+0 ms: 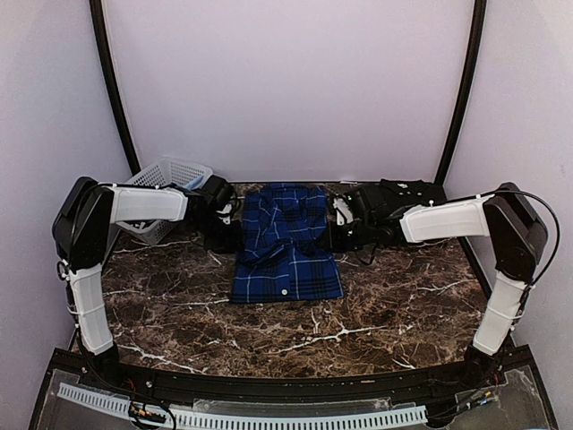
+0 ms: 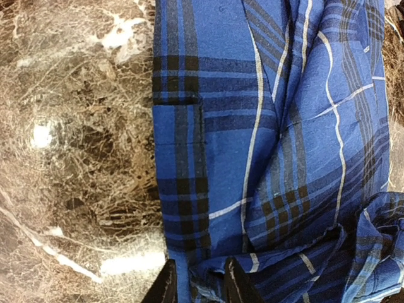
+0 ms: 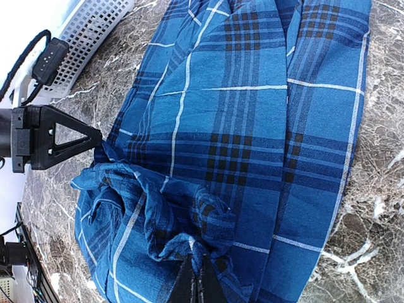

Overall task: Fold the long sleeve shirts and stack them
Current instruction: Adjust the 2/3-rectangle-folded shirt at the center of the board.

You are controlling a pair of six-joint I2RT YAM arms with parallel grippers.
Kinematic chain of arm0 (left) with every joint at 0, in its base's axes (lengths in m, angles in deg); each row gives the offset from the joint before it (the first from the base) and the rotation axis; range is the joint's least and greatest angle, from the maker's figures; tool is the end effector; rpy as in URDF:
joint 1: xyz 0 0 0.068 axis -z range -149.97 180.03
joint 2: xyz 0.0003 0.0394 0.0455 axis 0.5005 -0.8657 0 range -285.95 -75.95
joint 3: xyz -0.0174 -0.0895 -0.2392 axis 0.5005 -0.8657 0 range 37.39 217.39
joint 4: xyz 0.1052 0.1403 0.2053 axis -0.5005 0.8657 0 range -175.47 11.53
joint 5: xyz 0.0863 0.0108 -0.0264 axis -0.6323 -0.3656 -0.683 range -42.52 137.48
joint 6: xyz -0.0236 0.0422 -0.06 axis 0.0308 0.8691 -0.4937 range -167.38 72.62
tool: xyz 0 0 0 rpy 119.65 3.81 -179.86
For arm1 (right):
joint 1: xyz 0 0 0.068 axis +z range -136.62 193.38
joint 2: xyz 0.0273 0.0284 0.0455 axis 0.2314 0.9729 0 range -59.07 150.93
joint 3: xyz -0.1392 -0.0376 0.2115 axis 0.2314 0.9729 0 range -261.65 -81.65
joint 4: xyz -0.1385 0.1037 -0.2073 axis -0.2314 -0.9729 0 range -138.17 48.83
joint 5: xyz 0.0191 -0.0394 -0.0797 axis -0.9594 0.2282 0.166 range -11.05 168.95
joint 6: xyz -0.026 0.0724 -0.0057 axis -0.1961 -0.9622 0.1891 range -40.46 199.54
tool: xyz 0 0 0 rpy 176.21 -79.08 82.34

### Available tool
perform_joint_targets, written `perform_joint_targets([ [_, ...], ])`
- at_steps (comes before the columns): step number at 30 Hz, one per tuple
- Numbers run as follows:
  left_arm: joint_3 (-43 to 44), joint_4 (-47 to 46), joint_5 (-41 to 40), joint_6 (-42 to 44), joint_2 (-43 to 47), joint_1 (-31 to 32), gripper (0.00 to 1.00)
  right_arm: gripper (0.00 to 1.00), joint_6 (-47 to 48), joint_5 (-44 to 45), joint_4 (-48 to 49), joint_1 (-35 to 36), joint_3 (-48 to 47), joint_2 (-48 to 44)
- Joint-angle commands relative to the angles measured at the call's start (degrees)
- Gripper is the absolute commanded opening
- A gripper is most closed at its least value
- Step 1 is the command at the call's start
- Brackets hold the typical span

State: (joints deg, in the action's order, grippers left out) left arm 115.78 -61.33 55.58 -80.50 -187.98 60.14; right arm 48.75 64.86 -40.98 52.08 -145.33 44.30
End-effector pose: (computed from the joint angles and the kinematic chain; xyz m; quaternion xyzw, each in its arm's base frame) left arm 0.3686 -0.2242 0.1337 -0.0057 0.9585 -0.2028 0.2000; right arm 0.3155 0.2733 0.1497 -0.1141 0.8919 0.3324 0.2846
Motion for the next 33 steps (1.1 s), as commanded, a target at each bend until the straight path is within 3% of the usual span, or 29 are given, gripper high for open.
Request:
perform_joint_targets([
  [1,1.8,2.03,-0.27,0.64,-0.71,0.7,0.25,0.0,-0.46,0.33,1.33,0.49,0.17,0.31],
  [7,2.3,1.92,-0.33,0.15,-1.57,1.08,0.19,0.0,-0.24,0.35,1.2,0.46,0.34,0.01],
  [13,3.8,3.36,-0.79,-0.01,-0.95,1.89,0.01,0.0,-0.05,0.16,1.07,0.57,1.06,-1.14],
  [19,0.8,3.78,-0.63,-2.61,6.83,4.81,0.0,0.0,0.16,0.05,0.02,1.79,4.42,-7.0],
  [27,-15.6,1.68,0.81,-11.64,22.39,14.93,0.0,0.0,-2.69,1.04,-3.67,8.97,17.66,-23.22],
  [33,-33.38,-2.33,3.66,-21.6,32.0,25.17,0.0,0.0,-9.86,1.86,-3.33,19.94,30.48,-33.35],
])
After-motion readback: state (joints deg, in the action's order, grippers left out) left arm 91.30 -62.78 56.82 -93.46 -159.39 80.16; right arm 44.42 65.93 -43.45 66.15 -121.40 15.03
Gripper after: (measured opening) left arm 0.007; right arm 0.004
